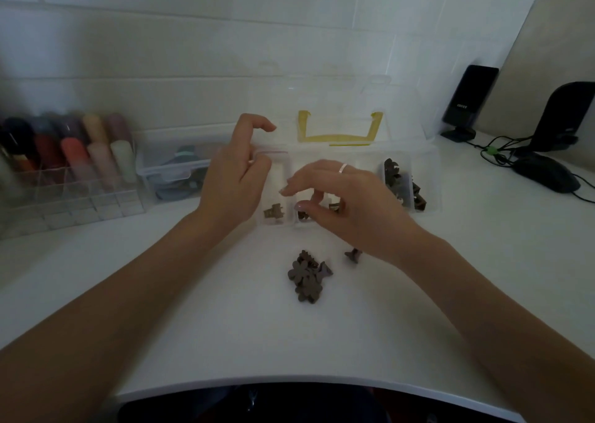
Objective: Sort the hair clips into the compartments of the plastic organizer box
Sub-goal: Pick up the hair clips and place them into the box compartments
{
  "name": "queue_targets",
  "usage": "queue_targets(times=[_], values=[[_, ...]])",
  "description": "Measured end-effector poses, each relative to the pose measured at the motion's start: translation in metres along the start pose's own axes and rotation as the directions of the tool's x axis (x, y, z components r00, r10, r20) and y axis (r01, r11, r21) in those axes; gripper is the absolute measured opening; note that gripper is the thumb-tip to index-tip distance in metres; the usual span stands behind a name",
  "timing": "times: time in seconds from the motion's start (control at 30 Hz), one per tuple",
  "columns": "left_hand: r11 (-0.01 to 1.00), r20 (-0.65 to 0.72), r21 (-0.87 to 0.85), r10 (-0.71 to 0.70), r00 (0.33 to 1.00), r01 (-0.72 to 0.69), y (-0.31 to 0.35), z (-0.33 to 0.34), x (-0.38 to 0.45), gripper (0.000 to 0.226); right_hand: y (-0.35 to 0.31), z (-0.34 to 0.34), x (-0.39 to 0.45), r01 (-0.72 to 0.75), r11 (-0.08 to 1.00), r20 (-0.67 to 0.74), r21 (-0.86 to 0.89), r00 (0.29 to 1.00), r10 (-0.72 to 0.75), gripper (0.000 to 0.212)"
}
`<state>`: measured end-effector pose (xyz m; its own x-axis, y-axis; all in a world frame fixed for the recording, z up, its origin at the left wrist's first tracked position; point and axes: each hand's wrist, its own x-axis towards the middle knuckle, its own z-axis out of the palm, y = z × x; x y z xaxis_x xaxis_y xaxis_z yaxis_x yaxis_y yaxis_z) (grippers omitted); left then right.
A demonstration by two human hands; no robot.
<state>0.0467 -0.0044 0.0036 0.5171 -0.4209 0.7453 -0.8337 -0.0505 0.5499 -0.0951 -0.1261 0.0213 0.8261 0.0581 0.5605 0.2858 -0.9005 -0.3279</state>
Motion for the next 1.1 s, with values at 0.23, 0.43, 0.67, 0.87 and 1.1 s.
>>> queue_targets(times=[0.23,0.43,0.67,0.87,1.1], values=[[0.999,-0.005,-0.008,-0.038,0.999,0.038,-0.001,-0.002,0.002,0.036,-0.004,-0.037,-0.004,-0.146,0.963,0.286,-0.225,0.935,0.209,0.013],[0.995,-0.01,-0.047,-0.092,0.996,0.091,-0.001,-0.002,0.003,0.035,-0.003,-0.048,-0.004,-0.157,0.88,0.364,-0.448,0.867,0.34,0.029],[0.993,-0.015,-0.053,-0.106,0.994,0.105,-0.003,-0.001,0.003,0.034,0.0,-0.039,-0.006,-0.325,0.876,0.551,-0.355,0.685,0.477,0.026],[0.993,-0.028,-0.045,-0.111,0.993,0.109,-0.004,0.0,0.003,0.034,0.003,-0.034,-0.005,-0.33,0.902,0.547,-0.278,0.718,0.431,0.022],[0.994,-0.027,-0.024,-0.109,0.994,0.108,-0.004,-0.001,0.003,0.033,-0.001,-0.025,-0.006,-0.34,0.927,0.554,-0.156,0.747,0.367,0.018]])
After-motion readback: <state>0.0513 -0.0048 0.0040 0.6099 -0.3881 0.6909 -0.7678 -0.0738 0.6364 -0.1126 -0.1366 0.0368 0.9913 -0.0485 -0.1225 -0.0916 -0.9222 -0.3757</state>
